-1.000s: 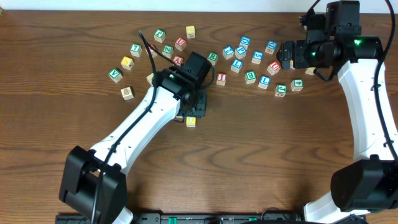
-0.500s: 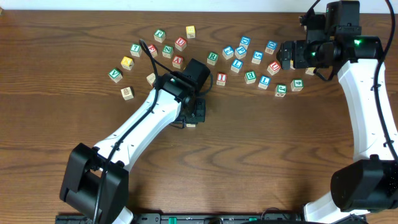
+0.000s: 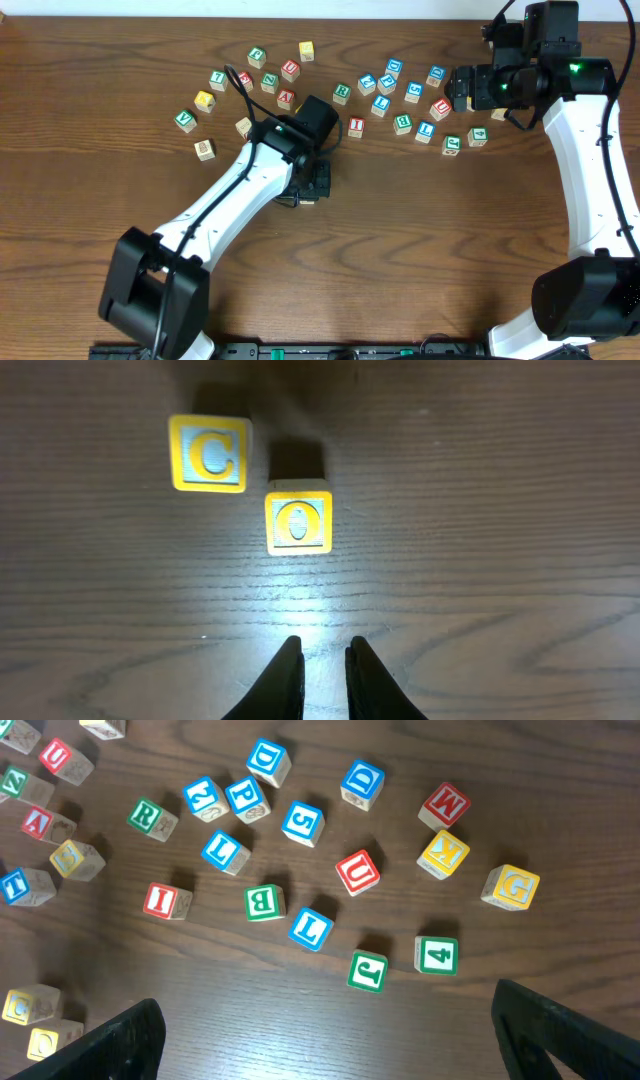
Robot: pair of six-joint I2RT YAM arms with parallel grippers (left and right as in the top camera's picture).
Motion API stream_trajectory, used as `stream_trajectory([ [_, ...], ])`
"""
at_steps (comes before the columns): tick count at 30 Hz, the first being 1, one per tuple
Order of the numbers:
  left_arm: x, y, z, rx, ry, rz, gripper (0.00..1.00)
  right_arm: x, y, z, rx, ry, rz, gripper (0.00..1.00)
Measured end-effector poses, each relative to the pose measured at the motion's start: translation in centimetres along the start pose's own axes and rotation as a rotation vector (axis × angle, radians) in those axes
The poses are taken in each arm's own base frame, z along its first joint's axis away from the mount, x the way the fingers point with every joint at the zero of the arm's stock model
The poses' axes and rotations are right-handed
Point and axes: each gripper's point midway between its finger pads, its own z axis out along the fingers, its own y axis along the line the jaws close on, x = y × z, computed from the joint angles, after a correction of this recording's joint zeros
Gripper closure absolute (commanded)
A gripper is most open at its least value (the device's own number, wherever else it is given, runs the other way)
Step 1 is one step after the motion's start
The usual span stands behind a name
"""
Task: Spell out CORL
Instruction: 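Align the O block to the right of the C block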
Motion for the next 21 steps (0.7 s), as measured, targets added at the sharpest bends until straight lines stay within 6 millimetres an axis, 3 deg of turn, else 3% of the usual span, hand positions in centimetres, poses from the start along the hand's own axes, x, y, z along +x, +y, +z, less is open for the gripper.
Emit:
stream_trajectory([
  [8,1.7,-0.8,3.1,-0.029,0.102,0.031,0.85,0.0,0.0,0.0,0.000,0.000,0.000,0.01],
  [21,2.7,-0.2,4.1,-0.060,0.132,0.036,0.85,0.0,0.0,0.0,0.000,0.000,0.000,0.01],
])
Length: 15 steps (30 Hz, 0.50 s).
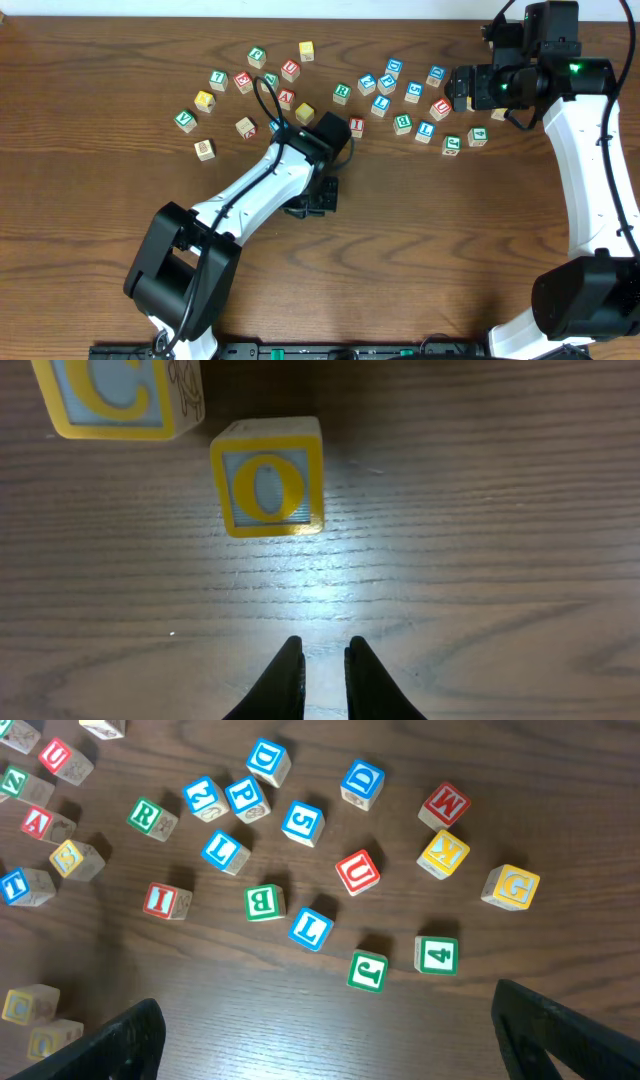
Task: Spell out CORL
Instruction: 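Align the O block to the right of the C block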
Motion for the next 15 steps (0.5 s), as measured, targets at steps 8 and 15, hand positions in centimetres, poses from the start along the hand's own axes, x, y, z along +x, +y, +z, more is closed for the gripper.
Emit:
stream_trajectory([
  [8,-0.1,0.2,0.7,-0.002,-0.013,0.001,0.85,0.0,0.0,0.0,0.000,0.000,0.000,0.01],
  [15,-0.4,0.1,1.9,-0.007,-0.002,-0.001,0.85,0.0,0.0,0.0,0.000,0.000,0.000,0.01],
])
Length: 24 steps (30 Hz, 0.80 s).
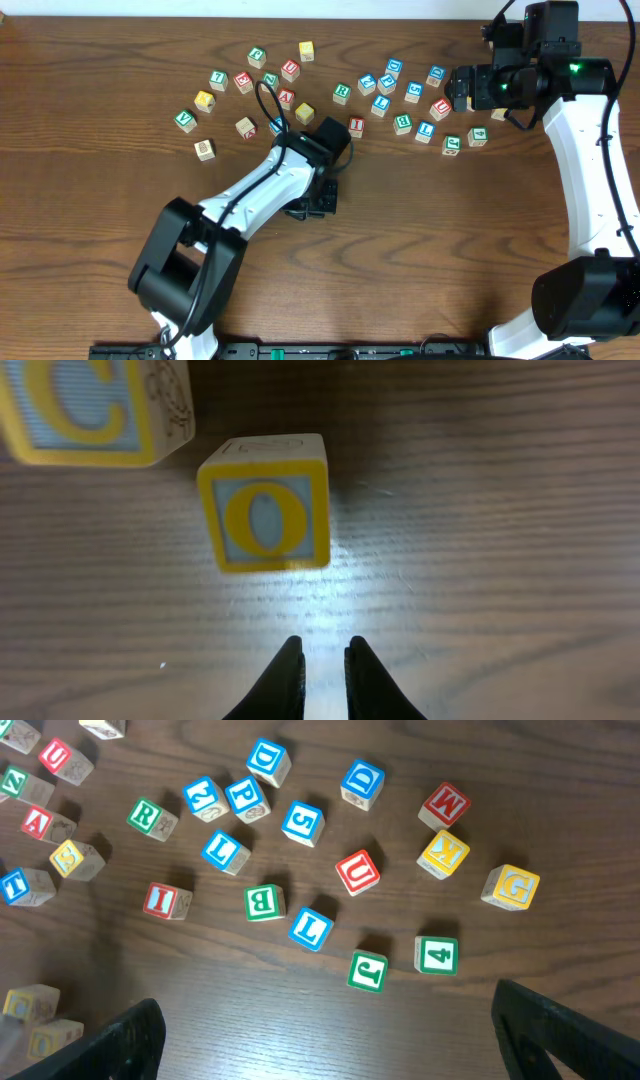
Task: Spell out CORL
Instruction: 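Align the O block to the right of the C block, then lower the O block beside the C block and open the left gripper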
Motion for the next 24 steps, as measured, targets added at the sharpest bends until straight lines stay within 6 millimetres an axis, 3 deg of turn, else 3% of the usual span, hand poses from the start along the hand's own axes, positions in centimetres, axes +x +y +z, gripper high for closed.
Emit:
stream_trajectory([
  [4,0.1,0.4,0.9,-0.010,0.025,-0.011,0.85,0.0,0.0,0.0,0.000,0.000,0.000,0.01],
  [16,-2.1,1.7,0.7,0.016,-0.023,-0.068,0.85,0.0,0.0,0.0,0.000,0.000,0.000,0.01],
  [24,-2.4,1.8,0.7,0.021,-0.032,-0.068,0.85,0.0,0.0,0.0,0.000,0.000,0.000,0.01],
])
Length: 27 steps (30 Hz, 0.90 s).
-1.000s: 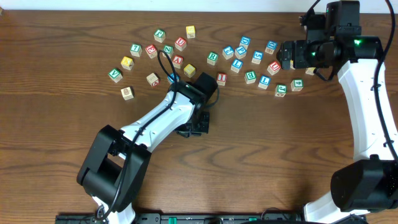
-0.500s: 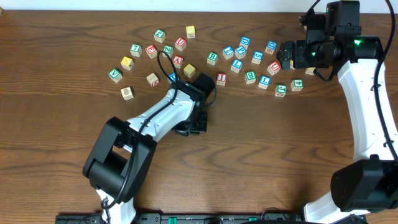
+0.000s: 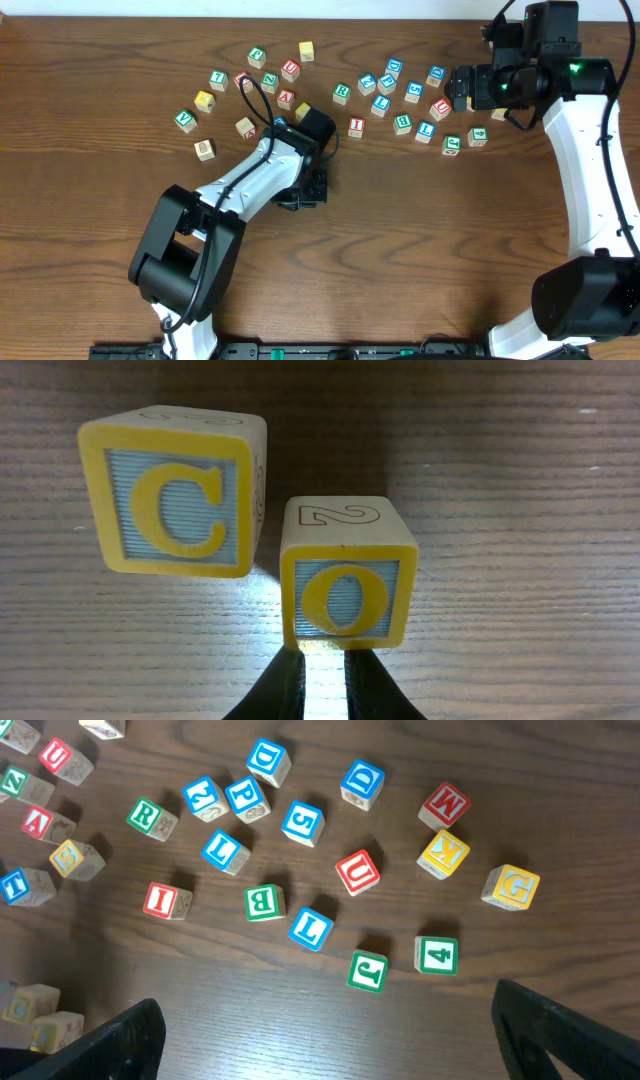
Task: Spell out CORL
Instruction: 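Lower the O block beside the C block and open the left gripper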
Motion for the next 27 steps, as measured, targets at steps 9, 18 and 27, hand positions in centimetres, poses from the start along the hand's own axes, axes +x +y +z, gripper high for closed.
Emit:
stream_trajectory([
  [9,-0.15,-0.15,0.00,0.007,-0.006,0.012,0.85,0.00,0.00,0.00,0.000,0.000,0.000,0.01],
  [18,-0.26,-0.29,0.00,0.014,-0.009,0.016,0.86,0.00,0.00,0.00,0.000,0.000,0.000,0.01],
  [27,-0.25,-0.29,0.00,0.014,-0.009,0.016,0.87,0.00,0.00,0.00,0.000,0.000,0.000,0.01],
])
